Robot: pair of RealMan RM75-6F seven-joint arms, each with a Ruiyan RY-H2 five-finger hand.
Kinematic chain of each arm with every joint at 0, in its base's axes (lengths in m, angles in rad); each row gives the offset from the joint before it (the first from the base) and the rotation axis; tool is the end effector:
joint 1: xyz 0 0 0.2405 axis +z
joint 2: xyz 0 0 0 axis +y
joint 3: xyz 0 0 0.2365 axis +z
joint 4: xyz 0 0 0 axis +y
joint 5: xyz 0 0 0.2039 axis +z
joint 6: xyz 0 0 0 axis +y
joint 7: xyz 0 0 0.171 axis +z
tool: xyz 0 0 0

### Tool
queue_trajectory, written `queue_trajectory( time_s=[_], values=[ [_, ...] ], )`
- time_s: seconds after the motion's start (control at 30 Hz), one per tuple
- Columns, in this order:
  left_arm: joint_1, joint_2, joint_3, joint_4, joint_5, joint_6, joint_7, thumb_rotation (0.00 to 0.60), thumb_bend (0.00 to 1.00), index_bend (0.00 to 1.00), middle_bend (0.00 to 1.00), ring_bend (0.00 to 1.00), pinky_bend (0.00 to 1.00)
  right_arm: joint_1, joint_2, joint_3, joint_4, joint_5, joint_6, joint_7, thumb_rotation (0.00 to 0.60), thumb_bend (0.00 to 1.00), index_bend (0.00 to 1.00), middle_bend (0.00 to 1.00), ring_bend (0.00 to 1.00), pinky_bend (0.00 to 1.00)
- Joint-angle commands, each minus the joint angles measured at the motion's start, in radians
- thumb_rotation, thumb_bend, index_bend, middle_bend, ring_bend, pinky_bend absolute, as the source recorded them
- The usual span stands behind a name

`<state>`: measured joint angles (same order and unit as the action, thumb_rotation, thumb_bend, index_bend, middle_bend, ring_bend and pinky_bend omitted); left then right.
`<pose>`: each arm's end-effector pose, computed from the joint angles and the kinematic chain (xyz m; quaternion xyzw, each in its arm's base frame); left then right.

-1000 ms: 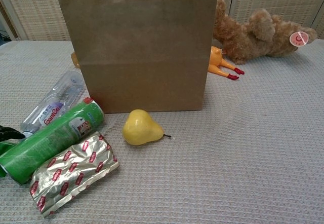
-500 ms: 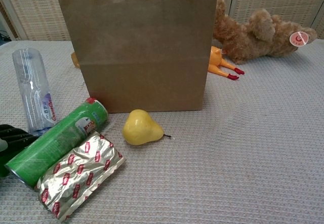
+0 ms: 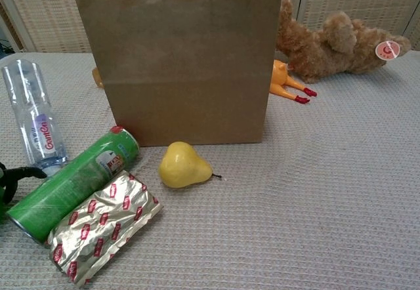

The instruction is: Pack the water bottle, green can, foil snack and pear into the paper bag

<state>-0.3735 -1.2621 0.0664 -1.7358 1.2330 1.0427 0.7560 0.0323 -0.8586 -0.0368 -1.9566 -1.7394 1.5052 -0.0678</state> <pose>-0.2524 0.2273 0.0241 -0.8150 -0.2997 -0.1370 0.4766 -0.2195 -0.1683 0.1775 0.6570 -0.3740 0.4040 0.5150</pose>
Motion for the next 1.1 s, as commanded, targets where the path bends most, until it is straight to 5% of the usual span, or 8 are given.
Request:
queue_trajectory(
  time_s=[0.03, 0.27, 0.5, 0.87, 1.1],
  values=[
    [0.001, 0.015, -0.002, -0.006, -0.007, 0.011, -0.012, 0.600, 0.60, 0.64, 0.68, 0.61, 0.76, -0.001, 0.000, 0.000, -0.001, -0.001, 0.003, -0.001, 0.600, 0.02, 0.00, 0.00, 0.00, 0.00],
    [0.001, 0.075, -0.018, -0.035, 0.023, 0.071, -0.034, 0.600, 0.60, 0.65, 0.69, 0.63, 0.77, -0.001, 0.000, 0.000, -0.002, -0.002, 0.005, 0.006, 0.600, 0.02, 0.00, 0.00, 0.00, 0.00],
    [0.017, 0.123, -0.101, -0.089, 0.028, 0.185, -0.154, 0.600, 0.60, 0.66, 0.69, 0.63, 0.77, -0.002, 0.004, 0.000, -0.004, -0.008, 0.013, 0.013, 0.600, 0.02, 0.00, 0.00, 0.00, 0.00],
    [-0.019, 0.087, -0.411, -0.293, -0.019, 0.390, -0.496, 0.600, 0.60, 0.65, 0.69, 0.63, 0.76, -0.001, 0.009, 0.003, -0.009, -0.019, 0.021, 0.013, 0.600, 0.02, 0.00, 0.00, 0.00, 0.00],
    [-0.140, 0.089, -0.643, -0.466, -0.304, 0.331, -0.593, 0.600, 0.60, 0.65, 0.69, 0.63, 0.75, 0.000, 0.016, 0.004, -0.015, -0.023, 0.023, 0.013, 0.600, 0.02, 0.00, 0.00, 0.00, 0.00]
  ],
)
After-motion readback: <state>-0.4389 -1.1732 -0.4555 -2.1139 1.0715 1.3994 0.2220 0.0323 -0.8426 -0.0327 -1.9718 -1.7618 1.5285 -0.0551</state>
